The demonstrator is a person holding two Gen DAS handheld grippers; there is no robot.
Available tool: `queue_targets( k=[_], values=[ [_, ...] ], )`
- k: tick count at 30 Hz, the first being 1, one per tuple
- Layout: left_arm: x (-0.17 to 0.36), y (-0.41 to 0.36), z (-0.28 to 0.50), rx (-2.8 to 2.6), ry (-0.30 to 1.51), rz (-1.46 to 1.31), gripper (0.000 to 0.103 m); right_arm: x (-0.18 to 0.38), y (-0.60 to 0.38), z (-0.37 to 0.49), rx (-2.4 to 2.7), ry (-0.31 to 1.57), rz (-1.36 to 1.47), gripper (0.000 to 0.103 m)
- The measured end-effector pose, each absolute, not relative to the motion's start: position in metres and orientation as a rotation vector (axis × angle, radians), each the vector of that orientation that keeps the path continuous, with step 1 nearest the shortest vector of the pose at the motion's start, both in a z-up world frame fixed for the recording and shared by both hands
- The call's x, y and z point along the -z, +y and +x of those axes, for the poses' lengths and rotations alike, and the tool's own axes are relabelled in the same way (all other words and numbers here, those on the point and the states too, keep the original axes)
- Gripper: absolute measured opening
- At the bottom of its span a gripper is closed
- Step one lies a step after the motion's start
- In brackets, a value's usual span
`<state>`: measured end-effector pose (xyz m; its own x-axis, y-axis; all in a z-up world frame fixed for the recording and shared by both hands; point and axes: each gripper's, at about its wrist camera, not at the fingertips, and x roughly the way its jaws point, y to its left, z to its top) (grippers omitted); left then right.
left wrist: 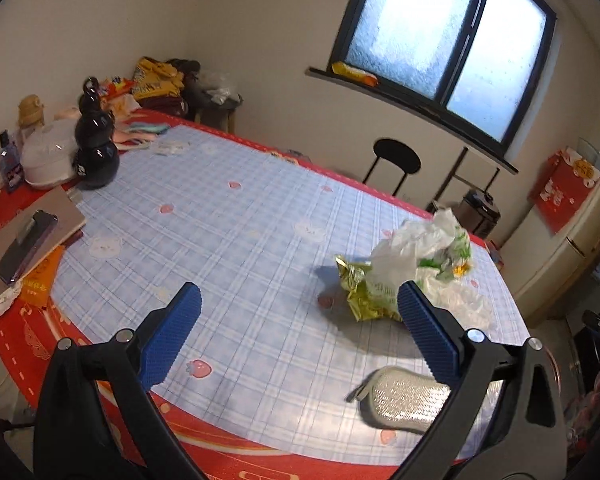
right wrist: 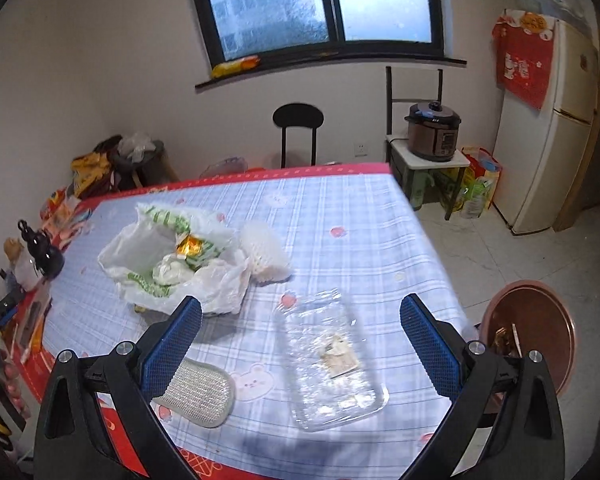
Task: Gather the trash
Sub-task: 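Grasp the grey mesh scrubber pad with the left tool while the right tool approaches the clear tray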
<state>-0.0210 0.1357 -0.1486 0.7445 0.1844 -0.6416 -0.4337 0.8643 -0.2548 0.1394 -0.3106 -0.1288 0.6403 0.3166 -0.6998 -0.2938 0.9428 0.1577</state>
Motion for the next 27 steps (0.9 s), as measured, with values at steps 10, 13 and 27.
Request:
queue_targets(
  k=[10,13,27],
  values=[
    [0.226,0.104,0.024,0.000,0.867,-0.435,0.090,0.169,-0.249,0.141,-0.322,0.956,-0.017,0.098],
    [0.251,0.085,0.039,0.128,0.943,-0.445,0.077,0.176,-0.244,0.140,-0.300,0.975,-0.016,0.098],
    [0.303,0.037,0.050,0.242,1.136,-0.549,0.069,0.218,-0.245,0.132,-0.294,1.056,-0.087,0.098]
  ],
)
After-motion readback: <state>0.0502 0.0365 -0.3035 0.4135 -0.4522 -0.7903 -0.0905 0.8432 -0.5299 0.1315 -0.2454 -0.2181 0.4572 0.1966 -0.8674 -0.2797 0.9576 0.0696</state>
